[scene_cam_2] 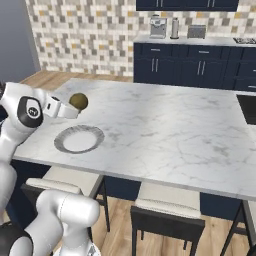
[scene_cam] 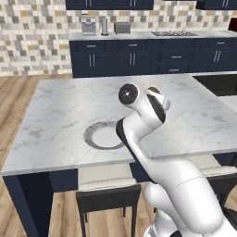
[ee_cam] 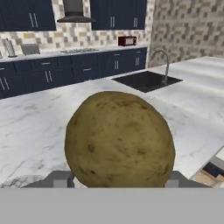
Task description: Take the cheese, fish, and potato from the fridge and place them on the plate on the dining counter to create an appetizer plate.
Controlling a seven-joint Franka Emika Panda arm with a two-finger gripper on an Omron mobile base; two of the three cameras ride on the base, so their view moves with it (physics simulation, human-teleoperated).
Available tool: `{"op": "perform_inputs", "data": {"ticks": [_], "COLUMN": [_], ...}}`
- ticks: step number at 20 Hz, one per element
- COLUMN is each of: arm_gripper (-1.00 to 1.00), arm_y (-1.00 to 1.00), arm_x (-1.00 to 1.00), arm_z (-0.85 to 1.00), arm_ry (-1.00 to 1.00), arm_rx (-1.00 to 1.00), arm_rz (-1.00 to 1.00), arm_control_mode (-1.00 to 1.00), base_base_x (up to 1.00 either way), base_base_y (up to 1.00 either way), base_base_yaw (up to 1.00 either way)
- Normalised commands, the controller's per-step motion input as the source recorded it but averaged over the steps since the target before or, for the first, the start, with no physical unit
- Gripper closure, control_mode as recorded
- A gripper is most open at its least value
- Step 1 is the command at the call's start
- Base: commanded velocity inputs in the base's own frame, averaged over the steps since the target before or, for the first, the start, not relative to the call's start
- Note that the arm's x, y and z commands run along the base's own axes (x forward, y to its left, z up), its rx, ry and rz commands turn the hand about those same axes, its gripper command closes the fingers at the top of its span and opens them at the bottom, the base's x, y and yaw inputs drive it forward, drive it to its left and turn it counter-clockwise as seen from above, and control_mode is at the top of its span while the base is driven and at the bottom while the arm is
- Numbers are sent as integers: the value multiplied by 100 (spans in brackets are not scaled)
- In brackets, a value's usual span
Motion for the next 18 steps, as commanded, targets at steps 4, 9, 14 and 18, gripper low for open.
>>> {"op": "perform_inputs", "data": {"ticks": [4,9,14,18], "arm_gripper": [100,100,100,100], "arm_y": [0,4,28,40], "arm_x": [0,0,6,19], "arm_z": [0,-14,-56,-55], "arm_ry": [19,25,27,25], "arm_rx": [19,20,8,1], "arm_rz": [1,3,7,6], "arm_control_mode": [-100,-100,-100,-100], "base_base_x": [0,0,0,0], "base_base_y": [0,0,0,0], "base_base_yaw": [0,0,0,0]}}
